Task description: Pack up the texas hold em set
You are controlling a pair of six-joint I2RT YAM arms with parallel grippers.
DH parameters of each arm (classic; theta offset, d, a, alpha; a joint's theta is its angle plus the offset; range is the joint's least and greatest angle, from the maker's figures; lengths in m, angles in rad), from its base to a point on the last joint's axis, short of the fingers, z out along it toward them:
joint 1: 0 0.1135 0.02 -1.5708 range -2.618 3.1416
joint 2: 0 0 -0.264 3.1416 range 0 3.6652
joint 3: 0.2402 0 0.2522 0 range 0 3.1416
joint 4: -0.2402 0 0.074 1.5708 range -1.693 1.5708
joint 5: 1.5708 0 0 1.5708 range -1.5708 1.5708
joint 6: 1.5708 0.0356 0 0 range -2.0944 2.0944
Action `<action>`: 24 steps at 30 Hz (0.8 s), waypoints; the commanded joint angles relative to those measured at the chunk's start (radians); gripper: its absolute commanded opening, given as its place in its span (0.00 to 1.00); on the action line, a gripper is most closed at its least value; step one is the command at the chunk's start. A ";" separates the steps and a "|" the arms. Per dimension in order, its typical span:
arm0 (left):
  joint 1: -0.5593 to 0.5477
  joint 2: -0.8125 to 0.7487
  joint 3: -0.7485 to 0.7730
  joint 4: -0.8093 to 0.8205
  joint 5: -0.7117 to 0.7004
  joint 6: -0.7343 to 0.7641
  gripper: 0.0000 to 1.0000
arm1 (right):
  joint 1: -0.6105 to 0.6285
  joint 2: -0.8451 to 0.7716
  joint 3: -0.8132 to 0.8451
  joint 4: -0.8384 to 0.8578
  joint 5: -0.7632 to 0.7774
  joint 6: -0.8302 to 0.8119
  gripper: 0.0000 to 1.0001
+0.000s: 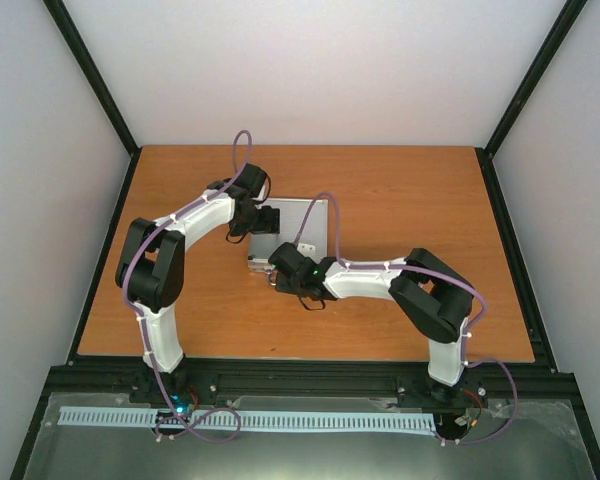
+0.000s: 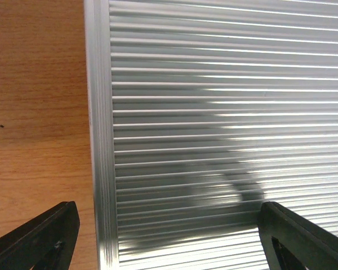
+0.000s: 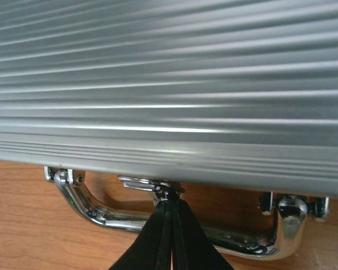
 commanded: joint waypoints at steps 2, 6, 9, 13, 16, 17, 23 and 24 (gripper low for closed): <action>-0.002 0.067 -0.045 -0.088 -0.017 0.016 0.89 | -0.016 0.033 0.015 0.053 0.078 -0.003 0.03; -0.002 0.069 -0.046 -0.090 -0.018 0.017 0.90 | -0.035 0.048 -0.014 0.111 0.075 0.009 0.03; -0.002 0.067 -0.049 -0.090 -0.018 0.016 0.90 | -0.040 0.055 -0.017 0.130 0.092 0.004 0.03; -0.002 0.070 -0.048 -0.090 -0.015 0.016 0.89 | -0.046 0.072 -0.013 0.166 0.110 -0.007 0.03; -0.002 0.069 -0.047 -0.091 -0.015 0.018 0.90 | -0.048 0.077 -0.009 0.163 0.107 -0.007 0.03; -0.002 0.069 -0.047 -0.092 -0.016 0.017 0.90 | -0.048 0.074 -0.012 0.160 0.102 -0.006 0.03; -0.002 0.071 -0.036 -0.097 -0.013 0.020 0.90 | -0.044 -0.021 -0.031 0.106 0.042 -0.056 0.03; -0.002 0.072 -0.034 -0.099 -0.010 0.020 0.90 | -0.043 -0.045 -0.029 0.091 0.028 -0.076 0.03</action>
